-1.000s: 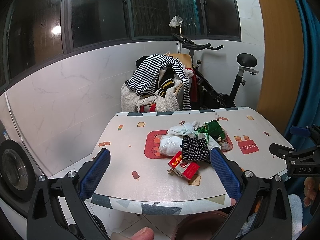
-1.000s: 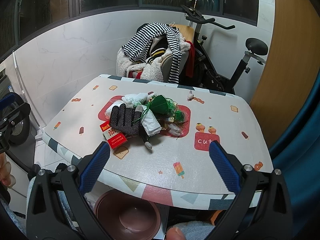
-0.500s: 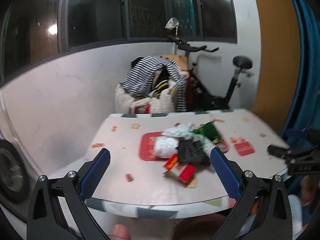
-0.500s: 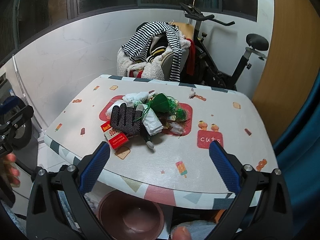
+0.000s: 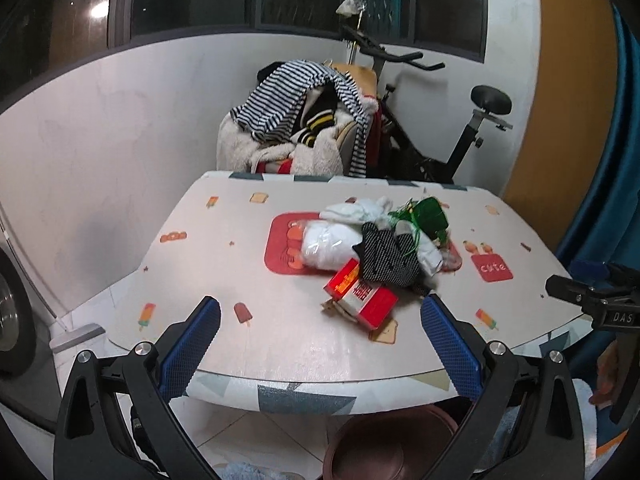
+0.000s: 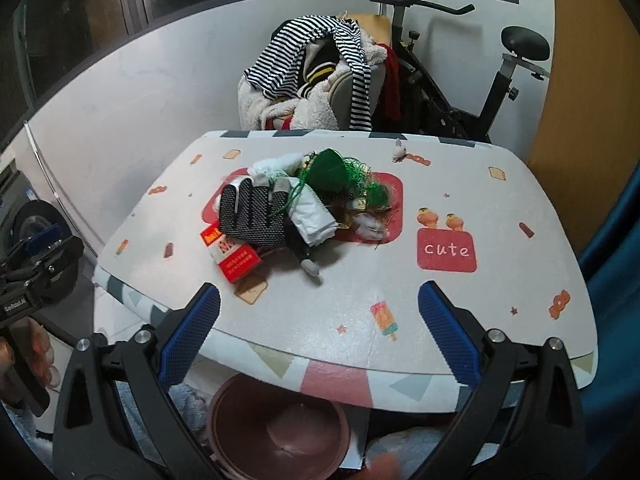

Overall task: Collect trash
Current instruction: 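Grasp the black dotted glove with the right tool and lift it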

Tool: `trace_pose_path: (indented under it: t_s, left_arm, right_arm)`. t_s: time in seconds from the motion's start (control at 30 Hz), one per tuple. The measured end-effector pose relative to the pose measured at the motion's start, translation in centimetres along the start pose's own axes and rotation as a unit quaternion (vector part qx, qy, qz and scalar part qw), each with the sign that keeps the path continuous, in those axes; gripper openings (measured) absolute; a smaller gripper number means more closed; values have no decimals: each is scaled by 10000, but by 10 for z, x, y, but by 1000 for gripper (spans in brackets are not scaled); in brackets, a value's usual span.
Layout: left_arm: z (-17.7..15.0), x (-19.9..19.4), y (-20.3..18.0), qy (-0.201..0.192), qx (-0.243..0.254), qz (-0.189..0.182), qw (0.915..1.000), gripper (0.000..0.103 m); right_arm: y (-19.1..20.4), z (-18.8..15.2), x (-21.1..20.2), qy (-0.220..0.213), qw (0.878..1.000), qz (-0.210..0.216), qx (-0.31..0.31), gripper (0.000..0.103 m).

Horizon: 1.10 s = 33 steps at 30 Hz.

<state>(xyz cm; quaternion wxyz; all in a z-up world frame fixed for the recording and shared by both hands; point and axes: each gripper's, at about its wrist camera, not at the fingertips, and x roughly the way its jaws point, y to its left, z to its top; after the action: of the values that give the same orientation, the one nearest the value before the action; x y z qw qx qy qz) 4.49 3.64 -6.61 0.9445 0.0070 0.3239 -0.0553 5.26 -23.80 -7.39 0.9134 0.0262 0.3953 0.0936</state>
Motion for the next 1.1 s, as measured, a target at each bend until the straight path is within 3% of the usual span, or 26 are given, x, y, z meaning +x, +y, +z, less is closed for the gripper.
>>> trace_pose_path:
  t_s: [0.17,0.23,0.3,0.53,0.67,0.8,0.83,0.9,0.97,1.1]
  left_arm:
    - [-1,16,4,108,-5,21,9999,93]
    - [-1,20,5,132,-1,23,9999,88]
    - [0,25,9,185,-62,15,9998,86]
    - [-4,42,29,399,-464,-25,9981,74]
    - [-10,47,42,522,-666,-28,9964,64]
    - [-17,48,54,598,-843,-21,9946,63]
    - [-19,49,56,625,-878,-17,9942,63]
    - [-21,50,59,658,-925,-26,9935,63]
    - [-22,51,60,680,-955,-46,9931,62]
    - [-22,55,60,679,-976,-132,9928,61]
  right_arm:
    - [12,7,20,-83,9988,-47,-473,97]
    - [16,12,33,-114,9984,211,-514,93]
    - [22,18,48,-84,9973,475,-545,74]
    - [68,45,107,49,9908,1210,-601,69]
    - [88,61,150,225,9914,1198,-467,58]
    - [98,70,191,536,9929,1023,-288,54]
    - [99,69,197,603,9929,980,-285,51]
    - [96,67,205,751,9923,953,-234,21]
    - [90,67,204,785,9920,979,-153,11]
    - [69,73,168,335,9906,1323,28,10]
